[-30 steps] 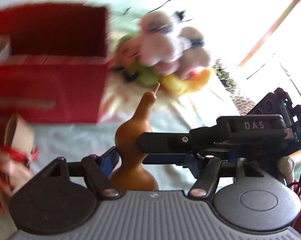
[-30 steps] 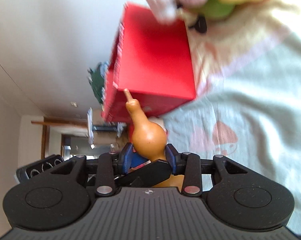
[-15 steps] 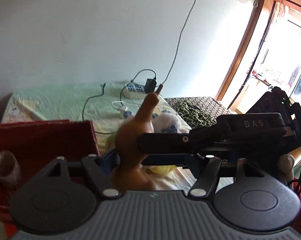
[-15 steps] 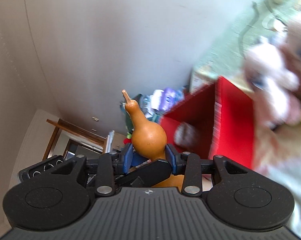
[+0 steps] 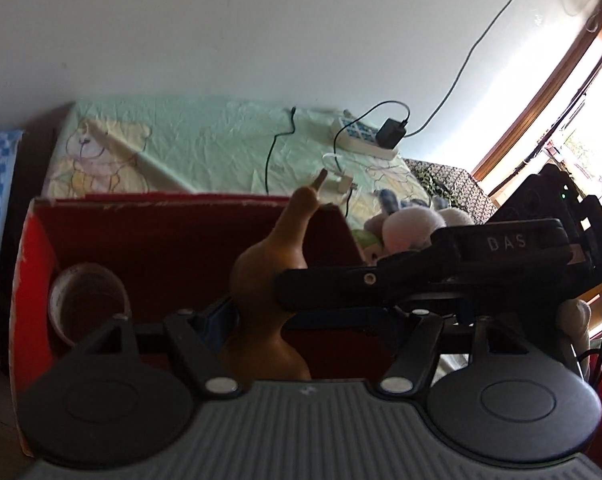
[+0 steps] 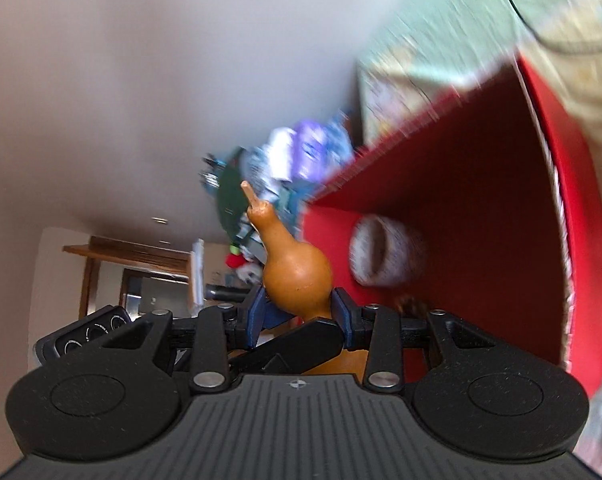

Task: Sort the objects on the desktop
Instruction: 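Lift the gourd with the right gripper and carry it over the red box, then lower the gourd with the right gripper into the red box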

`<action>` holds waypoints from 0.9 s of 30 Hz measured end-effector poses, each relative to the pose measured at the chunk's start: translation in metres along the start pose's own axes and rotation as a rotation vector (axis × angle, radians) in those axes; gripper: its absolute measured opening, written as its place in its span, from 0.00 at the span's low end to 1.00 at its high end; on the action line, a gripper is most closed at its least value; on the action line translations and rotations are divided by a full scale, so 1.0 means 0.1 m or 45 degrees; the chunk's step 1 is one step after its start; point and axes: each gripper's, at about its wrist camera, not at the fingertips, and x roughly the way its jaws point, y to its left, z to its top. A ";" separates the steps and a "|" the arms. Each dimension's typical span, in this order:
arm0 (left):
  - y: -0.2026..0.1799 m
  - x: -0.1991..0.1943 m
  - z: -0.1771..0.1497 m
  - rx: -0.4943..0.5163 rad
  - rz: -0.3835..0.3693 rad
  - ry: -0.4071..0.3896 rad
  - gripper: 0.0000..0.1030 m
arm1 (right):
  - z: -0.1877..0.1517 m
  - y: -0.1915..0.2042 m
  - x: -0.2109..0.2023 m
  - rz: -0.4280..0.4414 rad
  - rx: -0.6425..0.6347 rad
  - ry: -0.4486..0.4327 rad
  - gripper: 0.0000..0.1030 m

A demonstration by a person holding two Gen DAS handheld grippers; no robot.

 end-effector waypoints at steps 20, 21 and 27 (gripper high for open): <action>0.48 0.71 0.05 -0.003 0.254 0.363 0.82 | 0.03 -0.42 0.61 -0.397 0.229 0.030 0.37; 0.46 0.73 0.05 0.016 0.277 0.363 0.82 | 0.01 -0.40 0.61 -0.424 0.210 0.013 0.37; 0.42 0.74 0.03 0.071 0.318 0.343 0.87 | -0.05 -0.32 0.60 -0.492 0.135 -0.048 0.38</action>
